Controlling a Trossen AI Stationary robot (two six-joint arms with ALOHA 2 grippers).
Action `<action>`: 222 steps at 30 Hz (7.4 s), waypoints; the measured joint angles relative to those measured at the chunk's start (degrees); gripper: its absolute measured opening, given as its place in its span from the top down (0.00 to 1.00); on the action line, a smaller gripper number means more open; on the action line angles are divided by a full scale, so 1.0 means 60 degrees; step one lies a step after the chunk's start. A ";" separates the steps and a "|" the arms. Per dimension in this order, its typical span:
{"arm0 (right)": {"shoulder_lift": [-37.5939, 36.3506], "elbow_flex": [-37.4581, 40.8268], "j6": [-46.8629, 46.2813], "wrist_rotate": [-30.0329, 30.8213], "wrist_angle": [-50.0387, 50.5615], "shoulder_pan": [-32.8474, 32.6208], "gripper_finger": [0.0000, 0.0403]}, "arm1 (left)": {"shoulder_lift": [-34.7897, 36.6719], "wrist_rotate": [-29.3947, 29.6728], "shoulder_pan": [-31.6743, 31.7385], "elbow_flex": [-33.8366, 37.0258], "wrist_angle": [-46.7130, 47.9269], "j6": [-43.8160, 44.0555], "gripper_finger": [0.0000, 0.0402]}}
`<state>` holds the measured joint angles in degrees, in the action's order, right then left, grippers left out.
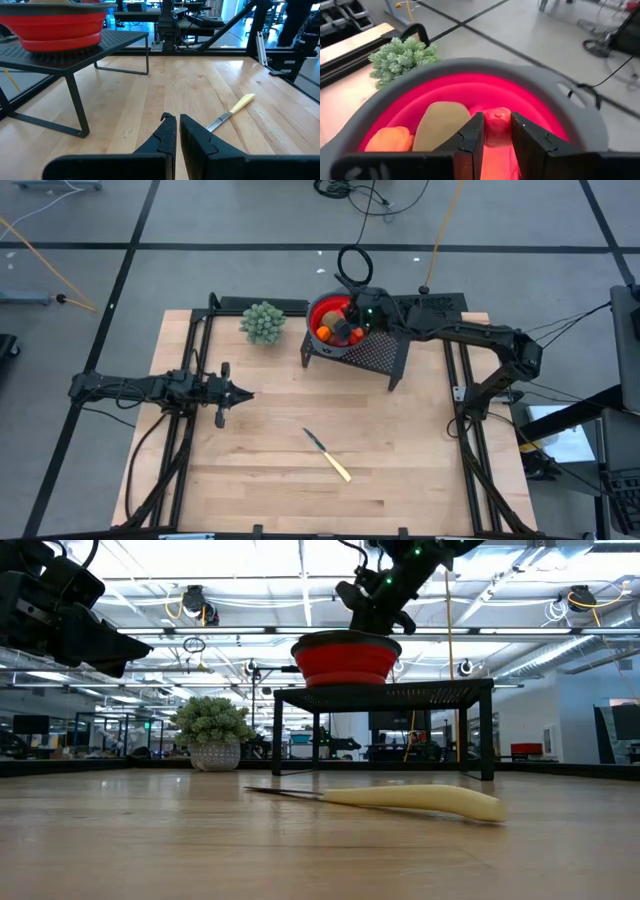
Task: Pick & Place Fruit
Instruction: Put the yellow pear into the red strainer bowl on the shelf, then put the yellow knife on the shelf
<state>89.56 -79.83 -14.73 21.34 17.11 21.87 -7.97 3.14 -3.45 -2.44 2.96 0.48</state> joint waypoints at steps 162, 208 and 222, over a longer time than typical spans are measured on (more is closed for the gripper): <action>0.2544 0.0000 -0.5434 -0.3852 0.1120 -0.7931 0.99 | -0.0003 -0.0004 -0.0001 0.0000 -0.0011 0.0141 0.94; 0.3796 0.0008 -0.5183 -0.4082 0.1277 -0.7341 0.45 | 0.0000 -0.0008 -0.0003 -0.0004 0.0029 0.0217 0.94; 0.4435 -0.0007 -0.5412 -0.3817 0.1034 -0.7217 0.50 | 0.0001 -0.0020 0.0000 -0.0004 0.0040 0.0216 0.94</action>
<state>116.17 -79.87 -47.20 -1.56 23.32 -21.43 -7.97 3.02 -3.45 -2.46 3.20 1.78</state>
